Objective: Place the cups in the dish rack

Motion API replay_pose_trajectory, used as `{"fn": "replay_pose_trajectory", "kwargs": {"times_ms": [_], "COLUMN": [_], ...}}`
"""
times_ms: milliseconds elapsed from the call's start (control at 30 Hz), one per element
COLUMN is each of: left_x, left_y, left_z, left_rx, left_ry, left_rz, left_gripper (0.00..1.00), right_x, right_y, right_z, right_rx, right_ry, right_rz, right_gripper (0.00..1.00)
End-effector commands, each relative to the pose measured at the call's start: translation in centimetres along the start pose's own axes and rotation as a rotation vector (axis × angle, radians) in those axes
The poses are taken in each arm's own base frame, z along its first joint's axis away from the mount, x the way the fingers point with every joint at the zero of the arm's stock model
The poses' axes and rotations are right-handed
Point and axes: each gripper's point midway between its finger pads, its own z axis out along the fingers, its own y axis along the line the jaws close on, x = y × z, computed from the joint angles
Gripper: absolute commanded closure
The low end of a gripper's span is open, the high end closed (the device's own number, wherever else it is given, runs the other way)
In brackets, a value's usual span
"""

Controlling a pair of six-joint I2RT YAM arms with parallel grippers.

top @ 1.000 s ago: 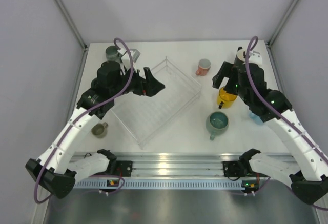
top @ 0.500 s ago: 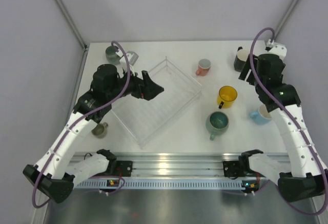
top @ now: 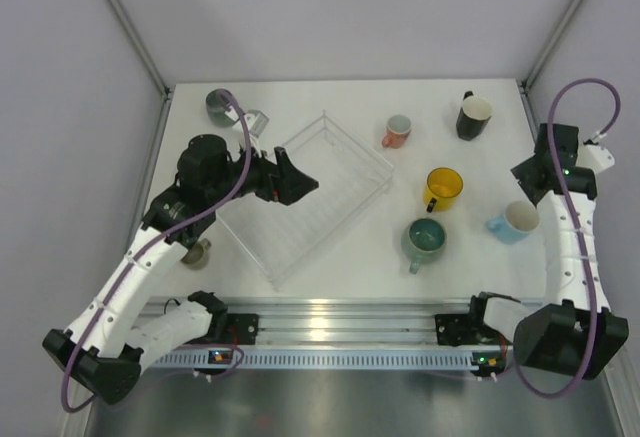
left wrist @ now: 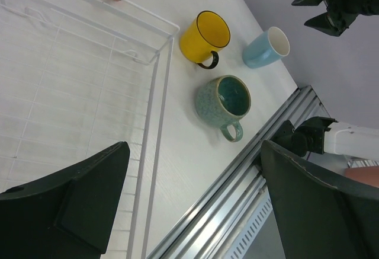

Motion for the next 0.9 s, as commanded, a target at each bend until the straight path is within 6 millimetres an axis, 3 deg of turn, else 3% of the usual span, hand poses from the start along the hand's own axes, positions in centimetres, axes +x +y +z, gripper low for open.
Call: {"fn": "replay_pose_trajectory", "kwargs": {"times_ms": [0,133,233,700,867], "left_x": [-1.2,-1.5,-1.5,-1.1,-0.7], "left_y": [-1.3,-1.7,-1.9,-1.3,-1.2], "left_z": [-0.5,-0.6,-0.7,-0.1,0.3], "left_rx": [0.051,0.055,0.063,0.048,0.056], "left_ry": [-0.049,-0.032,-0.024,-0.007,0.012], "left_rz": [0.017,0.009,0.008,0.005,0.006], "left_gripper": [0.02,0.02,0.02,0.02,0.03], "right_x": [-0.1,0.1,0.2,2.5,4.3], "right_y": [-1.7,-5.0,-6.1,-6.8,-7.3], "right_z": [0.0,1.1,1.9,5.9,7.4], "right_rx": [0.045,0.139,0.158,0.189,0.196], "right_ry": [0.007,-0.011,-0.027,0.011,0.036], "right_rz": [0.113,0.136,0.147,0.139,0.133], "right_gripper": [0.39,0.40,0.41,0.45,0.47]}}
